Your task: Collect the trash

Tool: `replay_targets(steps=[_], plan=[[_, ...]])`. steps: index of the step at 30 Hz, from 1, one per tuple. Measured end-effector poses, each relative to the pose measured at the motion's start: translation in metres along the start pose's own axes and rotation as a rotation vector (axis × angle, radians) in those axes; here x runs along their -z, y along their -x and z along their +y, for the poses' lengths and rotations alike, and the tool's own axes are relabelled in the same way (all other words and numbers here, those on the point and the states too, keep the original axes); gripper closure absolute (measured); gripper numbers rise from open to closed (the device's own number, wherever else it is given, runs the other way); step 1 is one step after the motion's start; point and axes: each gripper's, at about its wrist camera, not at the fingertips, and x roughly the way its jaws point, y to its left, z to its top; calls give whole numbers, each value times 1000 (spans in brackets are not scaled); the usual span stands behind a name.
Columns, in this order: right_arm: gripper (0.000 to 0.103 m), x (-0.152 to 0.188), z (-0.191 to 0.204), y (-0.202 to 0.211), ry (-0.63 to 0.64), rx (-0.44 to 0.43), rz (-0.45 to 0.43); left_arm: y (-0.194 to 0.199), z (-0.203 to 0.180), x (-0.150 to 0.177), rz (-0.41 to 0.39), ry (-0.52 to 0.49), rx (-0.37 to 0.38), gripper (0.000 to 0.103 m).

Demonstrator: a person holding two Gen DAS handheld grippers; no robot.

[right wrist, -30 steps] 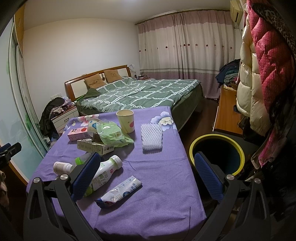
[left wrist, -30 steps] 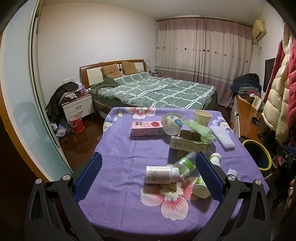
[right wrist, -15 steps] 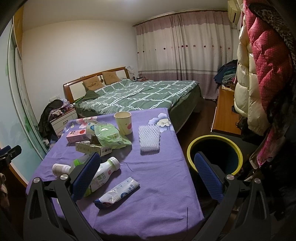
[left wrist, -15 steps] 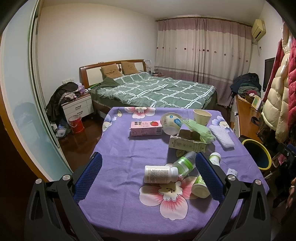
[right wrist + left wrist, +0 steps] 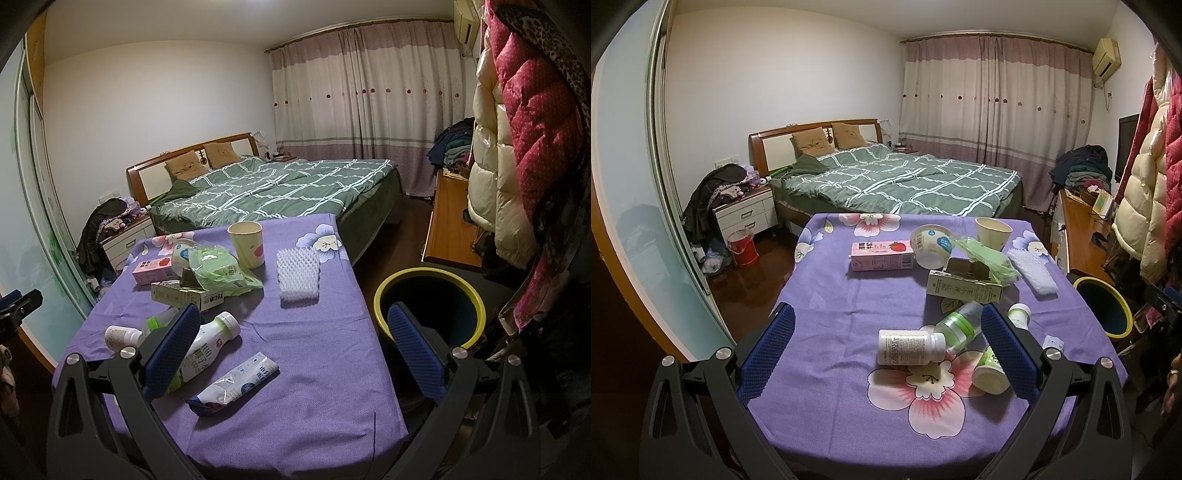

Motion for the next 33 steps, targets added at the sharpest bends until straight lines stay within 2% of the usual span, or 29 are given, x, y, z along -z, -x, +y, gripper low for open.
replay_targets(steps=[14, 20, 27, 33], plan=[[6, 3, 2, -8, -7, -1, 22, -5, -4, 3, 9, 2, 1, 4], [6, 1, 3, -21, -1, -5, 43, -19, -7, 7, 19, 9, 6, 4], [6, -5, 16, -54, 28, -30, 76, -46, -6, 3, 41, 13, 2, 4], [6, -11, 37, -100, 53, -81, 109, -65, -3, 1, 63, 17, -1, 4]])
